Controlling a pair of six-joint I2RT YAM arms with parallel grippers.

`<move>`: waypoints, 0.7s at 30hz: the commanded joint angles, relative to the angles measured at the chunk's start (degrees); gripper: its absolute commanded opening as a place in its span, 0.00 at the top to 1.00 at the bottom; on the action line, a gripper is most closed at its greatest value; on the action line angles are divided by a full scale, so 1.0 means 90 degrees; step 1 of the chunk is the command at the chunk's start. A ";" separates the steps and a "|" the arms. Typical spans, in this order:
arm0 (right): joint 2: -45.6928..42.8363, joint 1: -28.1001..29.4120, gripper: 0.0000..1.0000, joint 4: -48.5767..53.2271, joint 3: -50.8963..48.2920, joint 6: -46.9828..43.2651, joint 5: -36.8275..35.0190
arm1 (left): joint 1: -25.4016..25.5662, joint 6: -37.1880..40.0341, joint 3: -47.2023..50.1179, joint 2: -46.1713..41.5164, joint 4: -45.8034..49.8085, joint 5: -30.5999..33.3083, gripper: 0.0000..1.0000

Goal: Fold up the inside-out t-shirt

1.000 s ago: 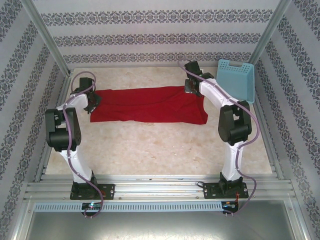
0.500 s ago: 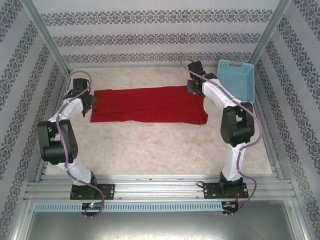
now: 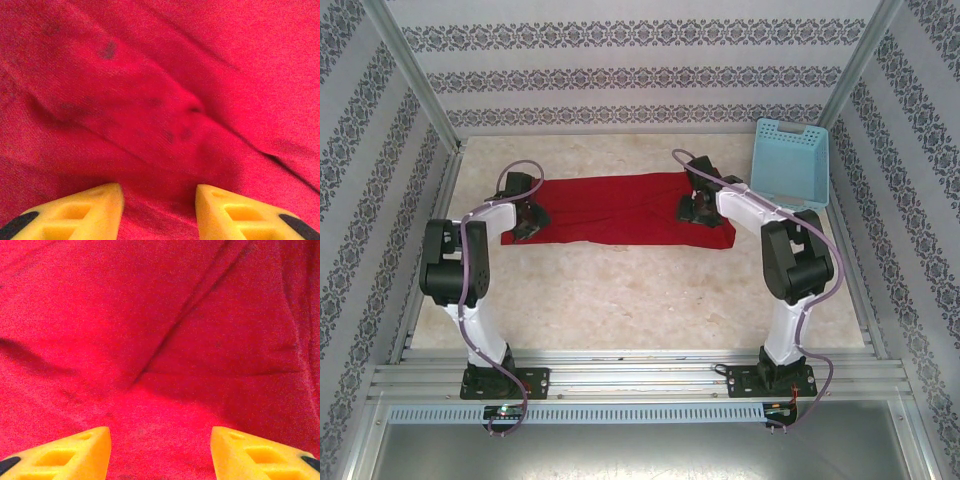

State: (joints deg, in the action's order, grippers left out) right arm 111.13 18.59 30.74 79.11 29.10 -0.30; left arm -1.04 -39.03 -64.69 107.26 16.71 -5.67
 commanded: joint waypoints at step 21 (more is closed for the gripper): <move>-0.0363 -0.0543 0.18 -0.0170 -0.0100 -0.0494 -0.0651 | -0.0609 0.0067 0.0834 -0.0898 -0.0287 -0.0603 0.37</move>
State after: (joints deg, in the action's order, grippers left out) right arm 111.20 13.02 30.85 78.83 26.39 -6.57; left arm -6.48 -39.42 -57.65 101.84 10.17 -10.39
